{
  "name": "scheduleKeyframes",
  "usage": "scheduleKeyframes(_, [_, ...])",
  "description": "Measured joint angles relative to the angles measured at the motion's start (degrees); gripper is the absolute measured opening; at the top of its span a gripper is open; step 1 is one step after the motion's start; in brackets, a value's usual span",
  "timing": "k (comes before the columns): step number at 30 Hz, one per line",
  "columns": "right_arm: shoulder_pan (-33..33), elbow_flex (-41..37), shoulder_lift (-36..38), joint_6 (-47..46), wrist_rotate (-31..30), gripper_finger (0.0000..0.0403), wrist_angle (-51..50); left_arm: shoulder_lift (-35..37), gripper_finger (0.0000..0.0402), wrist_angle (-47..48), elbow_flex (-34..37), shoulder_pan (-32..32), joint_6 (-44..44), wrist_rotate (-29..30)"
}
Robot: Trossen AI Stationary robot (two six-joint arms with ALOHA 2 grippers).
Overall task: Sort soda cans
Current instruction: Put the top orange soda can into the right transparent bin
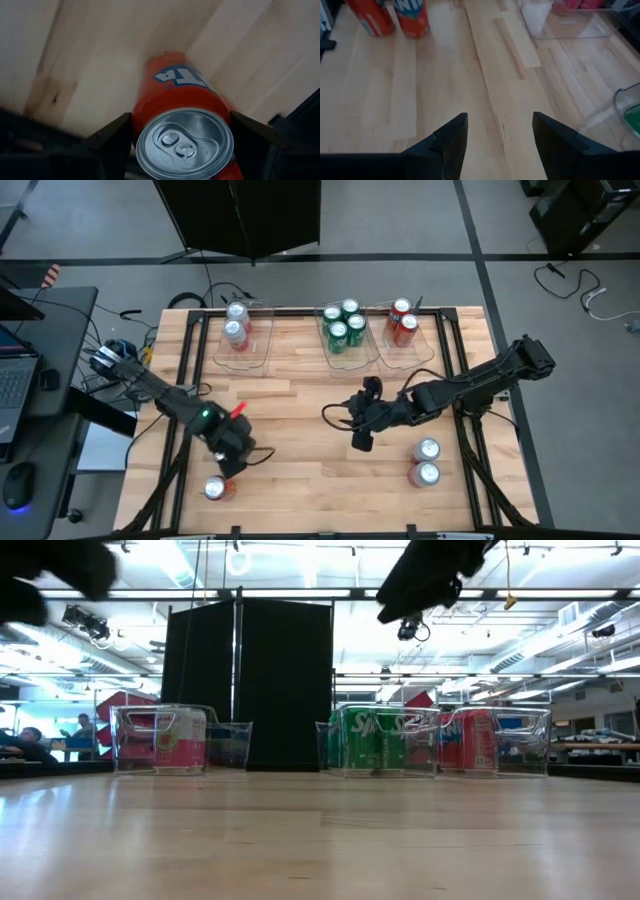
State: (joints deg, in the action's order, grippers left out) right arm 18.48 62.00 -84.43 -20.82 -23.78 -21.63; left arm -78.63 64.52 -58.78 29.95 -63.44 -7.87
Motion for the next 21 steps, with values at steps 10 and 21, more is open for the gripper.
scheduleKeyframes(10, [0.33,0.0,6.84,-1.54,-2.49,0.0209,-7.73,-0.19,0.0281,-11.84,0.16,-16.38,17.45,2.22])
scheduleKeyframes(21, [0.31,0.0,12.84,-2.07,-3.81,0.0209,-10.25,-7.68,0.0281,-18.82,-6.63,-28.82,38.08,1.96])
